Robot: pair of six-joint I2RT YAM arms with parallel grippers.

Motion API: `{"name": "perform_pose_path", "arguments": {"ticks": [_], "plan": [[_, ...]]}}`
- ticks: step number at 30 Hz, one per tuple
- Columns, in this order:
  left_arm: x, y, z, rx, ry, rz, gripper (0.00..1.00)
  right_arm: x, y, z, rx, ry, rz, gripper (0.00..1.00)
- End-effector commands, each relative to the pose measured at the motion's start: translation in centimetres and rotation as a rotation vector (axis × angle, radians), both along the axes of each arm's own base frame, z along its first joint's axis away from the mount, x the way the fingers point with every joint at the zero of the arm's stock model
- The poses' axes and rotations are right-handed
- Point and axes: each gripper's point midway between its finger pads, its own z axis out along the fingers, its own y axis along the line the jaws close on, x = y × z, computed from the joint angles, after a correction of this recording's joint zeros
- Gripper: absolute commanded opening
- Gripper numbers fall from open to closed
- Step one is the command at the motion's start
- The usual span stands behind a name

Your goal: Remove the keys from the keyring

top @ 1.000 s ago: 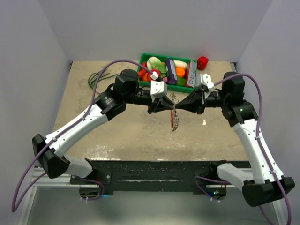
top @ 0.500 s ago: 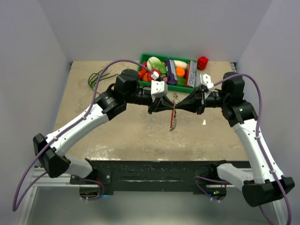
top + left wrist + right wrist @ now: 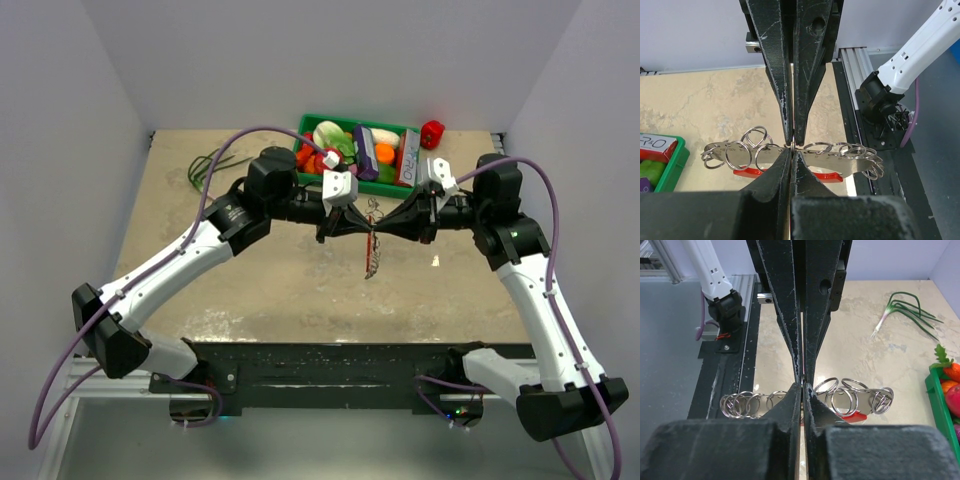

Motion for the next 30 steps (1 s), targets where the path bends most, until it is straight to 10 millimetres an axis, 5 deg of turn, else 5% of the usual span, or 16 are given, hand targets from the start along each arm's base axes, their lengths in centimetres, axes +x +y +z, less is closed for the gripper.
{"name": "perform_pose_path", "arguments": {"ticks": [1, 13, 23, 30], "plan": [[-0.1, -0.1, 2.0, -0.050, -0.031, -0.020, 0.00, -0.4, -0.2, 1.4, 0.010, -0.075, -0.005, 0.25], [-0.5, 1.1, 2.7, -0.076, -0.034, -0.035, 0.00, -1.1, -2.1, 2.4, 0.043, -0.041, 0.000, 0.31], [-1.2, 1.3, 3.4, -0.089, -0.034, -0.080, 0.00, -0.9, -2.4, -1.9, 0.058, 0.098, 0.065, 0.29], [-1.2, 1.1, 3.1, -0.085, -0.021, -0.099, 0.00, -1.5, -2.0, -2.8, 0.073, 0.137, 0.130, 0.34]]}}
